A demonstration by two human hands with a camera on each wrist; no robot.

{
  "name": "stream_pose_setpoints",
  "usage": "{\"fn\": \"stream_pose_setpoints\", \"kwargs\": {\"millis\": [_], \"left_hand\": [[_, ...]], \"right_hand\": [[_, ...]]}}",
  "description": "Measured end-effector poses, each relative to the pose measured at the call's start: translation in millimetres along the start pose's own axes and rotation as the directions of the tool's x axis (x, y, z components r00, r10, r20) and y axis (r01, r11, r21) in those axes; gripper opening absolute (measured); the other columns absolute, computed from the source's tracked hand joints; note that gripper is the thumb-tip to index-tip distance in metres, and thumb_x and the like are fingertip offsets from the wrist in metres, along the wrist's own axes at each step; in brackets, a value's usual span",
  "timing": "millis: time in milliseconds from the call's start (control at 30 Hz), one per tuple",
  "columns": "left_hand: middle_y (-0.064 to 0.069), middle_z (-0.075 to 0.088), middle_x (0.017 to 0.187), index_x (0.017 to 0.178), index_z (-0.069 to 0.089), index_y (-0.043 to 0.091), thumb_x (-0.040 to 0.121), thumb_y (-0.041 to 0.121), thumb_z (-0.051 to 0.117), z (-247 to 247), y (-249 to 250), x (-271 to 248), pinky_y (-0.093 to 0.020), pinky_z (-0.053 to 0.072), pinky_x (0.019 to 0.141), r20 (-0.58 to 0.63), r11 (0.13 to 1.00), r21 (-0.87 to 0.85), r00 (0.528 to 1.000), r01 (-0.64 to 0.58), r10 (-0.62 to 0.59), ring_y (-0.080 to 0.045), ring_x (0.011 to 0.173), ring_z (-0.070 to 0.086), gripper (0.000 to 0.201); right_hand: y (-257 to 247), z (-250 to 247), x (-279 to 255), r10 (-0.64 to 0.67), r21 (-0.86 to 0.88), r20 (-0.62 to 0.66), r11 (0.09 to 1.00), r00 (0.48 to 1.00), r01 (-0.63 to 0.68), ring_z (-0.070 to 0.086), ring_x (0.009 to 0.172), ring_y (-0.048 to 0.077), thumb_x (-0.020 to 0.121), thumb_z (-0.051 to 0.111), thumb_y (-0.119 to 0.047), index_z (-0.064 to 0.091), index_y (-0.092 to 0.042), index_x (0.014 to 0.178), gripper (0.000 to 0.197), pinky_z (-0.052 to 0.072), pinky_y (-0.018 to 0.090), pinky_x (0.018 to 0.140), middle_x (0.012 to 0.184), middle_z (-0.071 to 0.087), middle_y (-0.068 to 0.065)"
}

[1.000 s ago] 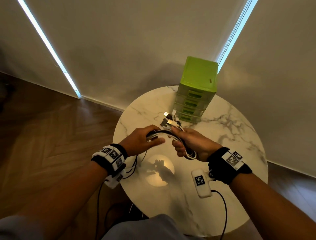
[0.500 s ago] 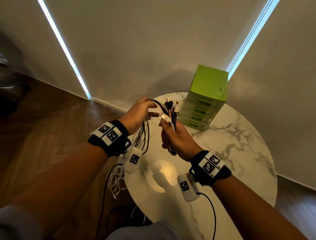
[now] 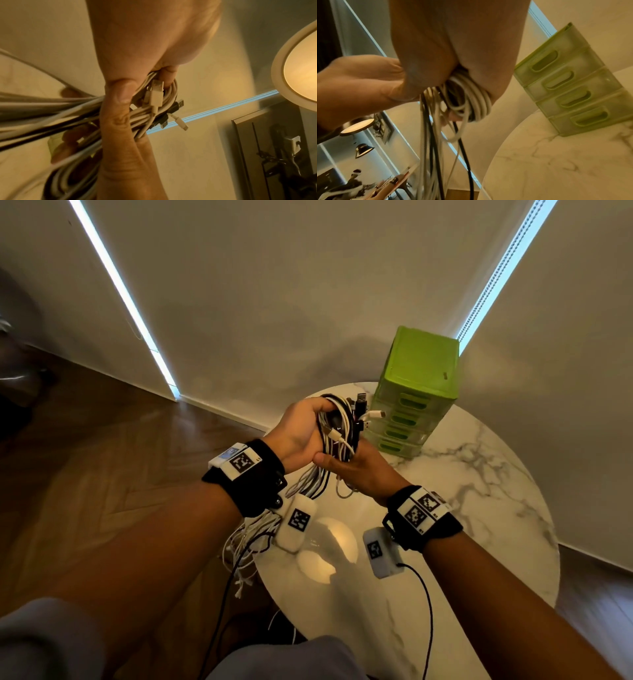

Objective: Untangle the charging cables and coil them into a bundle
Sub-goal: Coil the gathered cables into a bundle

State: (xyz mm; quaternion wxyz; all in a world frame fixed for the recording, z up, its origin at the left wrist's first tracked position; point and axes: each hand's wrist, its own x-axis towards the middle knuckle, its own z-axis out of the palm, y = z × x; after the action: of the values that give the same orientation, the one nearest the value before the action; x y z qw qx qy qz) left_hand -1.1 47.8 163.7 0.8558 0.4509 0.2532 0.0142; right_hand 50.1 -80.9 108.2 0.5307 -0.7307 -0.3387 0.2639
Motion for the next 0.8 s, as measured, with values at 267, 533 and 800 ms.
{"fn": "stream_pose_setpoints", "kwargs": {"millis": [267, 533, 800], "left_hand": [[-0.019, 0.067, 0.099, 0.111, 0.068, -0.002, 0.099, 0.017, 0.037, -6.5, 8.0, 10.7, -0.040, 0.051, 0.085, 0.195, 0.986, 0.145, 0.979, -0.084, 0.055, -0.027, 0.087, 0.064, 0.038], [-0.004, 0.061, 0.118, 0.133, 0.044, 0.014, 0.065, 0.049, 0.086, -53.4, -31.2, 13.3, -0.030, 0.051, 0.077, 0.398, 0.945, 0.289, 0.917, -0.153, 0.027, -0.013, 0.090, 0.064, 0.088], [-0.002, 0.076, 0.092, 0.102, 0.061, 0.024, 0.099, 0.048, 0.055, -59.6, -73.0, 11.3, -0.041, 0.057, 0.091, 0.362, 0.565, 0.795, 0.920, -0.221, -0.149, -0.017, 0.091, 0.073, 0.025]], "right_hand": [[-11.4, -1.0, 0.2, 0.064, 0.188, 0.006, 0.980, 0.998, -0.064, 0.066, 0.113, 0.015, 0.094, 0.069, -0.026, 0.069, -0.038, 0.108, 0.018, 0.052, 0.036, 0.101, 0.113, 0.074, -0.004], [-14.2, -1.1, 0.1, 0.166, 0.593, -0.118, 0.803, 0.979, -0.065, 0.064, 0.064, 0.031, 0.100, 0.058, -0.022, 0.065, -0.006, 0.083, 0.024, 0.052, 0.041, 0.064, 0.066, 0.059, 0.013], [-30.4, -7.9, 0.9, 0.152, 0.764, -0.097, 0.645, 0.984, -0.024, 0.064, 0.065, 0.027, 0.099, 0.056, -0.022, 0.058, -0.013, 0.068, 0.032, 0.057, 0.050, 0.086, 0.058, 0.048, 0.005]]}}
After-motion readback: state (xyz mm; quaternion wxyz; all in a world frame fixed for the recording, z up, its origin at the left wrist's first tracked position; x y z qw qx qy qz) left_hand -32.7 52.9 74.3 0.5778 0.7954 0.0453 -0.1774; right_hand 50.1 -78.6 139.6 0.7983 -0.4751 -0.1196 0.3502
